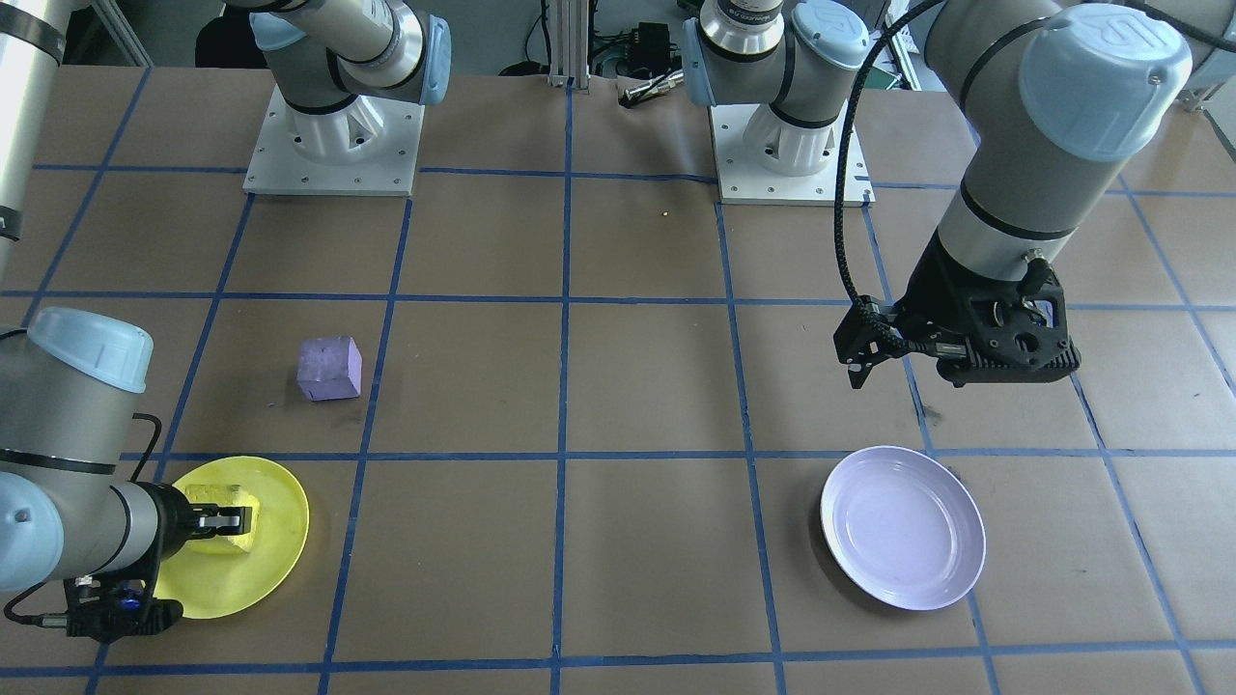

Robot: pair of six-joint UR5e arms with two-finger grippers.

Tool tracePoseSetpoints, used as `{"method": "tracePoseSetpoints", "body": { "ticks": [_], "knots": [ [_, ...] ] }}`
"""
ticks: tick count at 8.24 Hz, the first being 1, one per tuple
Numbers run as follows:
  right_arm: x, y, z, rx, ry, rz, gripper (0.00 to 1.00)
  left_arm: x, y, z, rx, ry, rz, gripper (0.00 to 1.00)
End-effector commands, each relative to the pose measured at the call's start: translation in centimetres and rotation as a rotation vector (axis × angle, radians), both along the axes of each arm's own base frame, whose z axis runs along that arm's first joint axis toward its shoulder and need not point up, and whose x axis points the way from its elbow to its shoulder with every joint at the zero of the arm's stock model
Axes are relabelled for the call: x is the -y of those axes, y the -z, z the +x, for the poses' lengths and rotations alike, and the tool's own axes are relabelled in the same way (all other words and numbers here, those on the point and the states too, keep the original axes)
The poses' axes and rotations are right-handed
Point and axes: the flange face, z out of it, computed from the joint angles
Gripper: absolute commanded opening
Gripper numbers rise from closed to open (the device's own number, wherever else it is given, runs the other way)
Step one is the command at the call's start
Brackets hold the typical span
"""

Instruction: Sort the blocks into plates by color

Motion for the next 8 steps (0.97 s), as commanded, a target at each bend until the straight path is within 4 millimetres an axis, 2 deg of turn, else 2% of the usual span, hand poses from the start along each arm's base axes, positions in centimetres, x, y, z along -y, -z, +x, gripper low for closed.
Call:
{"method": "tracePoseSetpoints", "body": {
  "ticks": [1,2,3,4,6,7,8],
  "knots": [
    [-0.1,-2.6,0.3,-0.006,0.001,-0.04,0.98,0.0,0.1,0.0,0.0,-0.001,0.001,1.0],
    [-1.5,-5.7,2.6,-0.01,-0.029,-0.054,1.0,0.0,-0.1,0.2,0.0,-0.002,-0.003,1.0],
    [-3.2,-7.4,4.2,-0.012,-0.035,-0.035,1.0,0.0,0.0,0.2,0.0,-0.004,0.0,1.0],
    [-5.9,-8.4,5.7,-0.011,-0.04,-0.02,1.0,0.0,-0.1,0.3,0.0,-0.004,-0.003,1.0],
    [-13.5,-6.1,7.4,-0.002,-0.054,0.051,1.0,0.0,-0.2,0.3,0.0,-0.005,-0.004,1.0],
    [-15.7,-5.9,7.7,-0.002,-0.056,0.022,1.0,0.0,-0.1,0.3,0.0,-0.005,-0.002,1.0],
    [-17.2,-4.4,8.1,0.02,-0.054,0.024,1.0,0.0,-0.2,0.3,0.001,0.001,-0.004,1.0]
  ]
}}
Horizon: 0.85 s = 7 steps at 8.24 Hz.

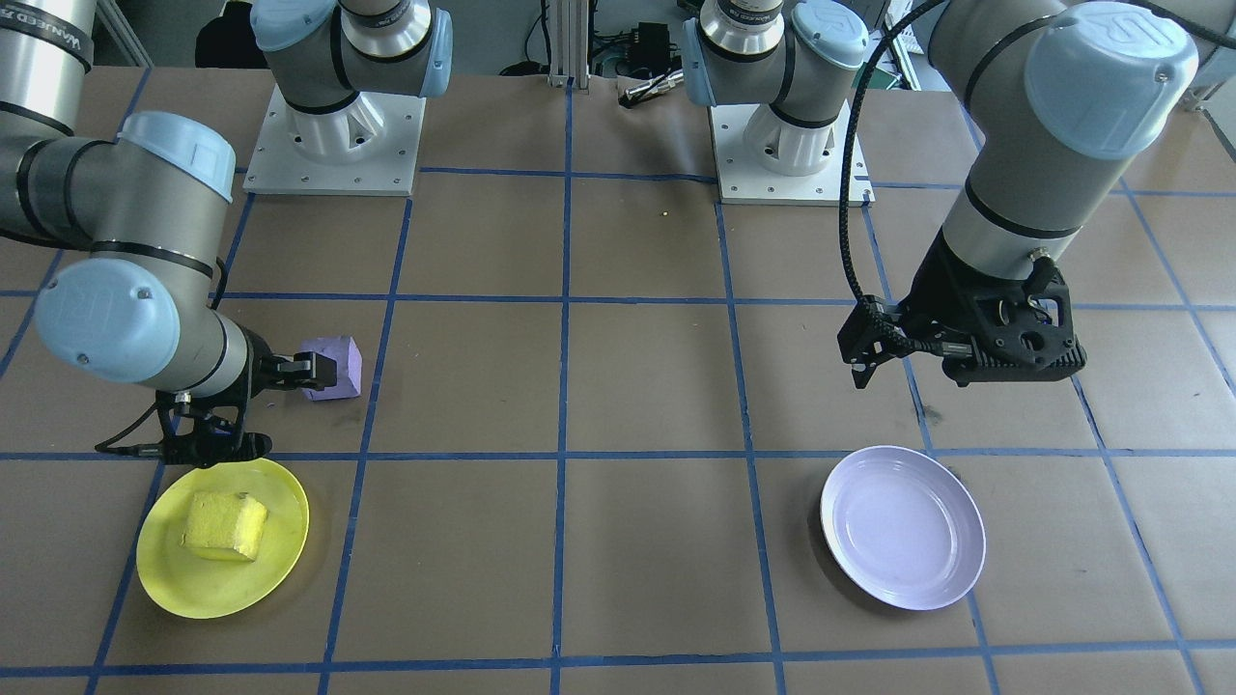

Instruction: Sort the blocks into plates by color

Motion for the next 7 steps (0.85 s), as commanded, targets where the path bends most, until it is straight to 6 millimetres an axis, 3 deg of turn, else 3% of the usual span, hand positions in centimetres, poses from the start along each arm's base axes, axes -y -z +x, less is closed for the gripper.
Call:
{"method": "tracePoseSetpoints", "body": {
  "ticks": [1,3,5,7],
  "knots": [
    [-5.0,3.8,1.1,0.045,-0.004,-0.035,1.0,0.0,-0.2,0.0,0.003,0.008,-0.003,1.0],
    [-6.6,6.2,1.2,0.061,-0.058,-0.027,1.0,-0.4,-0.6,0.0,0.003,0.01,-0.007,1.0],
    [-6.4,6.6,1.1,0.057,-0.11,-0.042,1.0,-0.2,-0.5,0.0,0.004,0.013,-0.007,1.0],
    [-7.9,8.3,1.3,0.071,-0.108,-0.008,1.0,-0.4,-0.6,0.0,0.004,0.014,-0.004,1.0]
  ]
}}
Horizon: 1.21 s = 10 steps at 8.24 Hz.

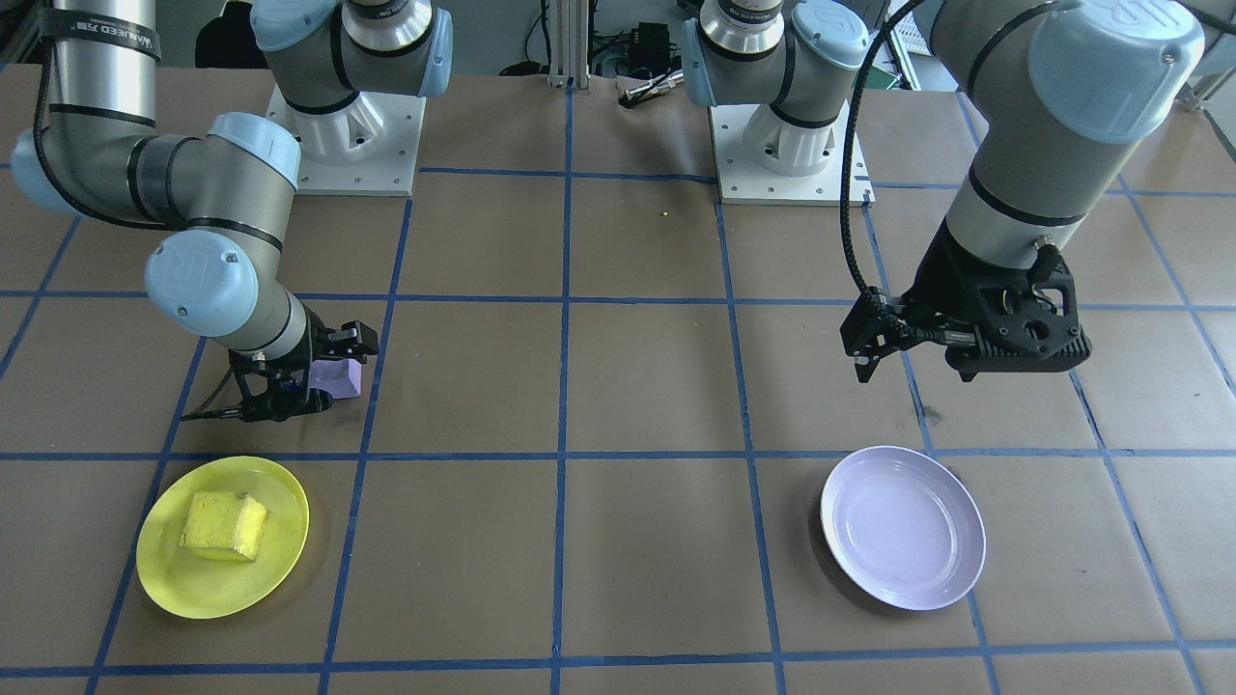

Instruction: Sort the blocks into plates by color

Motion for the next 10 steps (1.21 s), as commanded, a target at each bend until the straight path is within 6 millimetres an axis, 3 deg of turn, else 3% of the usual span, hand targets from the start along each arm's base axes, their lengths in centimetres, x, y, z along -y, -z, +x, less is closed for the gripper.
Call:
{"method": "tracePoseSetpoints", "body": {
  "ticks": [1,2,3,4,5,6,7,8,10],
  "knots": [
    [-1.6,2.2,0.2,0.005,-0.007,0.031,1.0,0.5,0.8,0.0,-0.001,0.0,0.014,1.0],
    [-1.0,2.0,0.0,-0.003,-0.004,0.004,0.69,0.4,0.6,0.0,-0.001,0.0,0.009,1.0],
    [-0.9,2.2,0.0,-0.003,0.001,0.016,0.27,0.4,0.5,0.0,-0.001,0.0,0.008,1.0],
    [-0.8,1.9,0.0,-0.005,0.004,0.011,0.1,0.4,0.8,0.1,0.0,0.0,0.013,1.0],
    [0.4,0.5,0.0,-0.013,0.033,-0.024,0.01,0.4,0.8,0.1,0.0,0.0,0.016,1.0],
    [1.4,-1.8,0.2,-0.027,0.144,-0.007,0.0,0.5,0.7,0.1,-0.004,-0.001,0.011,1.0],
    [2.3,-4.8,3.1,-0.055,0.187,-0.007,0.0,0.4,1.0,0.0,-0.003,0.0,0.018,1.0],
    [2.3,-7.0,8.4,-0.088,0.218,-0.041,0.0,0.5,1.1,-0.2,-0.003,0.005,0.018,1.0],
    [0.3,-8.2,17.6,-0.024,0.294,-0.041,0.0,0.6,1.4,-0.2,-0.004,0.005,0.025,1.0]
  ]
}}
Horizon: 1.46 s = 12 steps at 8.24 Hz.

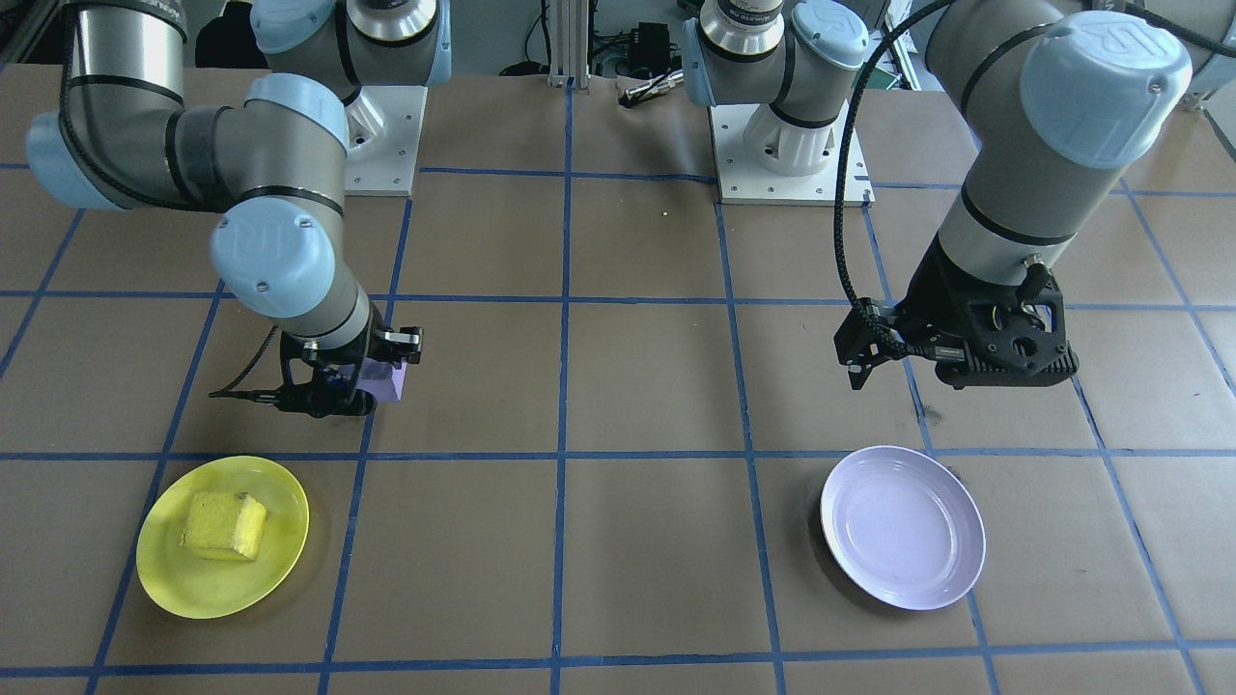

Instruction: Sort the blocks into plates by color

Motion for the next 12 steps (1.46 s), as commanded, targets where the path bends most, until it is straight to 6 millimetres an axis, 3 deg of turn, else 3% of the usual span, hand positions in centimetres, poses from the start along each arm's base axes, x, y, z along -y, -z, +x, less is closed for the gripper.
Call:
{"method": "tracePoseSetpoints", "body": {
  "ticks": [1,2,5,6,7,8,9,10,11,12],
  "knots": [
    [-2.3,-1.8,10.7,0.093,0.126,-0.004,0.0,0.2,0.3,0.0,0.001,0.001,0.005,1.0],
    [-2.8,-1.4,13.1,0.103,0.099,-0.029,0.0,0.2,0.3,0.0,-0.002,0.0,0.004,1.0],
    [-5.3,3.1,23.0,0.141,0.083,-0.085,0.0,0.2,0.3,0.2,-0.002,-0.003,0.004,1.0],
    [-5.6,3.3,25.4,0.168,0.106,-0.076,0.0,0.2,0.3,0.2,-0.002,-0.002,0.005,1.0],
    [-5.1,4.5,26.5,0.153,0.179,-0.06,0.0,0.3,0.3,0.2,-0.002,-0.002,0.003,1.0],
    [-5.6,5.9,27.6,0.13,0.172,-0.042,0.07,0.3,0.3,0.3,-0.002,-0.003,0.003,1.0],
    [-5.6,6.4,27.7,0.125,0.162,-0.046,0.3,0.2,0.5,0.3,-0.002,-0.003,0.008,1.0],
    [-5.8,6.7,27.5,0.114,0.156,-0.045,0.99,0.2,0.5,0.3,-0.005,-0.003,0.007,1.0],
    [-5.9,7.9,27.6,0.115,0.147,-0.021,1.0,0.2,0.9,0.3,-0.004,-0.002,0.015,1.0],
    [-4.6,7.0,26.9,0.12,0.157,-0.033,1.0,0.2,0.9,0.2,-0.006,0.0,0.015,1.0]
  ]
}}
